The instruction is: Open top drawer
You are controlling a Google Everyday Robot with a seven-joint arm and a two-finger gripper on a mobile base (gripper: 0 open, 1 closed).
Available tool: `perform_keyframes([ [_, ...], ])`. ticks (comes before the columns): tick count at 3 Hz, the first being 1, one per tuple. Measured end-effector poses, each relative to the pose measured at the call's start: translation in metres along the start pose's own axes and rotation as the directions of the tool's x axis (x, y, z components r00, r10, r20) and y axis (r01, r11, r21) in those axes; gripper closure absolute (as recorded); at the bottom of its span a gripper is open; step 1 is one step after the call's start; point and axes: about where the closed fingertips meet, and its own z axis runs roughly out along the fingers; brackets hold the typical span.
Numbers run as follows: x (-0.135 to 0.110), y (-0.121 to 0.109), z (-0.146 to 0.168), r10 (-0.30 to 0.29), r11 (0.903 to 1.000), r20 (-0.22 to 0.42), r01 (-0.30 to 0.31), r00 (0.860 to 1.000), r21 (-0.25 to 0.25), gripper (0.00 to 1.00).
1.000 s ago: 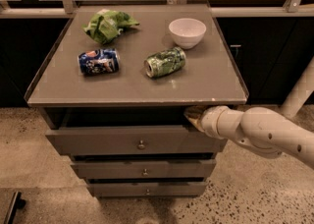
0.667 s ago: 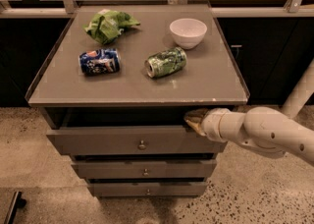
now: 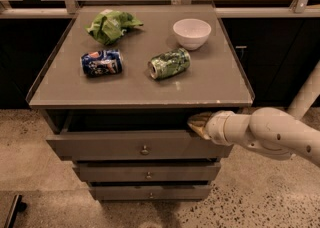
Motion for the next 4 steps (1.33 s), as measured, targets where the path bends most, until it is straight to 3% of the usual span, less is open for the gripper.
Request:
perform_keyframes([
  [1, 0.003, 0.005, -0.005, 0.016, 0.9998, -0.013, -0.016, 1.000, -0.013, 1.00],
  [2, 0.016, 0.027, -0.036, 0.081, 0.9960, -0.050, -0.082, 0.995, -0.034, 1.00],
  [4, 0.024, 0.037, -0.028, 0.088, 0.9936, -0.083, -0.094, 0.993, -0.063, 1.00],
])
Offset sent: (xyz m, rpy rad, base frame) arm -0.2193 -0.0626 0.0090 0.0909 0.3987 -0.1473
